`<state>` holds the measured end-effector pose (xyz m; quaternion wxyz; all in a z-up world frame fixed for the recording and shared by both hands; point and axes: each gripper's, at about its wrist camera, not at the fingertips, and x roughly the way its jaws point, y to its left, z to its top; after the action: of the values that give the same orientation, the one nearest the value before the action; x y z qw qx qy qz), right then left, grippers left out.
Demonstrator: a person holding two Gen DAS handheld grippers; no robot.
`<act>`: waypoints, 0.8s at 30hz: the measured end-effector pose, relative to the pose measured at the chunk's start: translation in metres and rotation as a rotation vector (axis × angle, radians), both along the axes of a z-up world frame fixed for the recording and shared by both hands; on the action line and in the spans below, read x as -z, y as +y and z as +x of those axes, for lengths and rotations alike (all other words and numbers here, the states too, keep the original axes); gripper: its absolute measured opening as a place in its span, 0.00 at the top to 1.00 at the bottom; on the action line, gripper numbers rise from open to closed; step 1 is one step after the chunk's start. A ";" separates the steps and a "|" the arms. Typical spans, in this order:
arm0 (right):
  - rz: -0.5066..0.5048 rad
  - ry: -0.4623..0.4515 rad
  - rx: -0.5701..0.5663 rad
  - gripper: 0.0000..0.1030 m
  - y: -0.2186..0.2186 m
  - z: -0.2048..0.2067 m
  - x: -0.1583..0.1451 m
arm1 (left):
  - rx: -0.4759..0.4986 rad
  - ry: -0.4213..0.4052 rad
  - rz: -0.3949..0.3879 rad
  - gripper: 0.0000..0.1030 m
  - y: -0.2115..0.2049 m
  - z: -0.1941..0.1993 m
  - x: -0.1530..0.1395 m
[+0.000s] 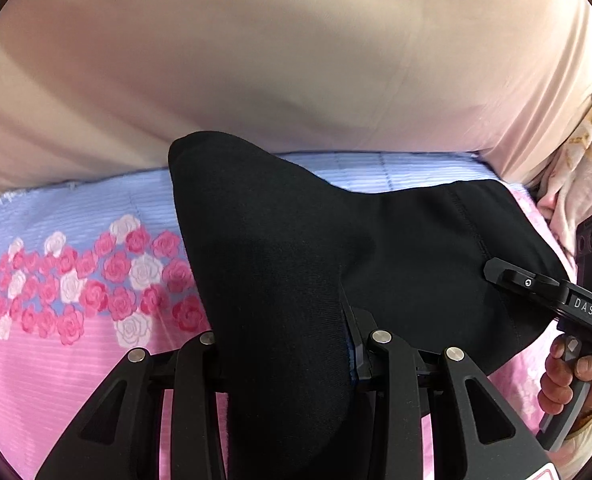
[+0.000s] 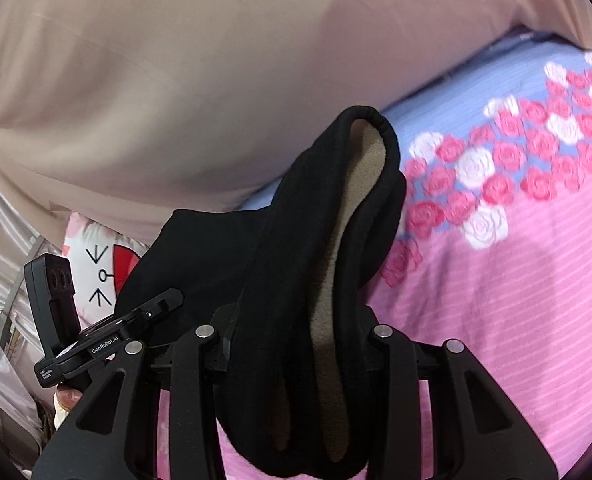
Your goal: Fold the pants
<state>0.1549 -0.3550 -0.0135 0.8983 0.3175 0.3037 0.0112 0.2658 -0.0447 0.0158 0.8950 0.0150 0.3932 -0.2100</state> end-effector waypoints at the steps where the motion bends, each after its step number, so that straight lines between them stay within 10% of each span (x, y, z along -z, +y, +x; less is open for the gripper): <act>1: 0.006 0.001 0.000 0.65 -0.001 0.000 0.003 | -0.001 0.004 -0.008 0.69 0.002 0.001 0.003; 10: 0.055 0.031 0.001 0.61 -0.012 0.004 0.032 | -0.023 0.068 -0.060 0.61 0.016 0.006 0.028; 18: 0.083 0.022 -0.018 0.46 -0.020 -0.008 0.032 | -0.066 0.162 -0.261 0.41 0.055 0.014 0.056; 21: 0.057 -0.007 0.121 0.31 -0.040 -0.062 0.007 | -0.126 0.127 -0.282 0.44 0.093 -0.014 0.030; 24: -0.082 -0.094 0.239 0.46 -0.040 -0.131 -0.042 | -0.294 -0.078 -0.094 0.46 0.134 -0.071 -0.033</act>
<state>0.0239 -0.3948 0.0286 0.9187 0.3135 0.2213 -0.0936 0.1945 0.0889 0.0486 0.9304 -0.0764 0.3458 -0.0941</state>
